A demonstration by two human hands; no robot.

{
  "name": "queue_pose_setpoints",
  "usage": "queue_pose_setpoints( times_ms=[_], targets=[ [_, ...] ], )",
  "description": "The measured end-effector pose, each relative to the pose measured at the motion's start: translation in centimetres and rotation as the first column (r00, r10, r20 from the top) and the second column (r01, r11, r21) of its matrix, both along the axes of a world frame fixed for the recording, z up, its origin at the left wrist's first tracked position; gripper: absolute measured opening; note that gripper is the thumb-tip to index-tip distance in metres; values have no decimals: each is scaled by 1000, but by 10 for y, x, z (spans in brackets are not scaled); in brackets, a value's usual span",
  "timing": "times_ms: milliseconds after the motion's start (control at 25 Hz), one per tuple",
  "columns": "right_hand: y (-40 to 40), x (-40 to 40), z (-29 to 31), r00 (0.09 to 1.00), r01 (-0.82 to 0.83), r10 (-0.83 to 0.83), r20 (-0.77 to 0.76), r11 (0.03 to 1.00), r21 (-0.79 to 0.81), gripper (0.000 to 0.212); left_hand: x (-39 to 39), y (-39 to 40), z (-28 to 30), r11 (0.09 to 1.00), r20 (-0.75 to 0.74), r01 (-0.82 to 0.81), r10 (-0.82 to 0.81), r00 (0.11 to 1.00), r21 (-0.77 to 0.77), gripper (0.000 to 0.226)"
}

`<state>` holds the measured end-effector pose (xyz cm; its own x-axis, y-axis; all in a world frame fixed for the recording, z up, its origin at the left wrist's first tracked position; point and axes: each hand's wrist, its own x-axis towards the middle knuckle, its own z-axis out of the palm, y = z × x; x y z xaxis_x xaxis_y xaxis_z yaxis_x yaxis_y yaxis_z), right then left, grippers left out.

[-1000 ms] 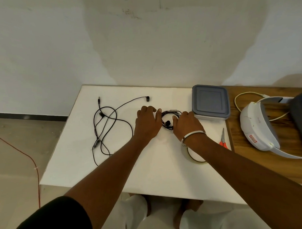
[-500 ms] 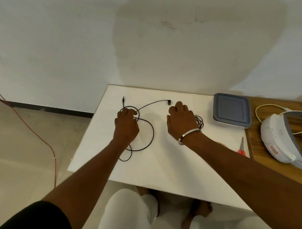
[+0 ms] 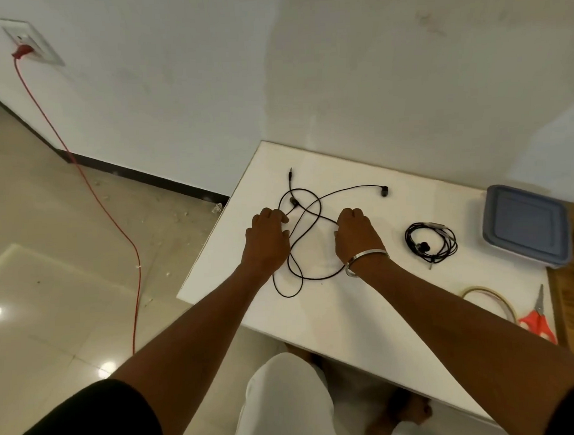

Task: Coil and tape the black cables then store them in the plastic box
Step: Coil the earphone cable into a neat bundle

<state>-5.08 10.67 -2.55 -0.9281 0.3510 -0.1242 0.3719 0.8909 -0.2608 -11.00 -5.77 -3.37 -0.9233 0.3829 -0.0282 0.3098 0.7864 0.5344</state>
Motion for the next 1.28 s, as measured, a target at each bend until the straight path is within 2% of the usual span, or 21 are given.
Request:
queue_pose_setpoints(
  times_ms=[240,360,440,560,680,880,1000,1160,1280],
  targets=[
    [0,-4,3,998,43,-40,53,998,-49,19,-1,0,-1,998,24,-35,34,999,50,22],
    [1,0,12,997,71,-72,-7,992,-103,16,4,4,4,998,-26,-19,20,999,53,25],
    [3,6,22,993,51,-73,-90,973,-227,13,11,9,11,991,-80,58,-49,996,119,35],
    [5,18,48,965,-60,-66,-253,886,-460,5,17,24,24,949,-149,262,-238,960,174,46],
    [11,34,72,921,-131,-88,-379,847,-516,6,21,37,40,899,-219,388,-344,913,203,21],
    [32,73,97,849,-89,-229,-475,826,-557,8,29,30,91,879,-52,336,-339,939,339,17],
    [36,95,112,816,-59,-301,-493,806,-589,6,33,16,117,878,-78,390,-384,920,277,15],
    [23,107,121,871,-157,-111,-478,859,-487,8,49,2,129,891,43,409,-425,904,199,15],
    [4,110,134,876,-249,-22,-482,835,-491,7,71,4,148,811,210,505,-571,794,296,27]
  ],
)
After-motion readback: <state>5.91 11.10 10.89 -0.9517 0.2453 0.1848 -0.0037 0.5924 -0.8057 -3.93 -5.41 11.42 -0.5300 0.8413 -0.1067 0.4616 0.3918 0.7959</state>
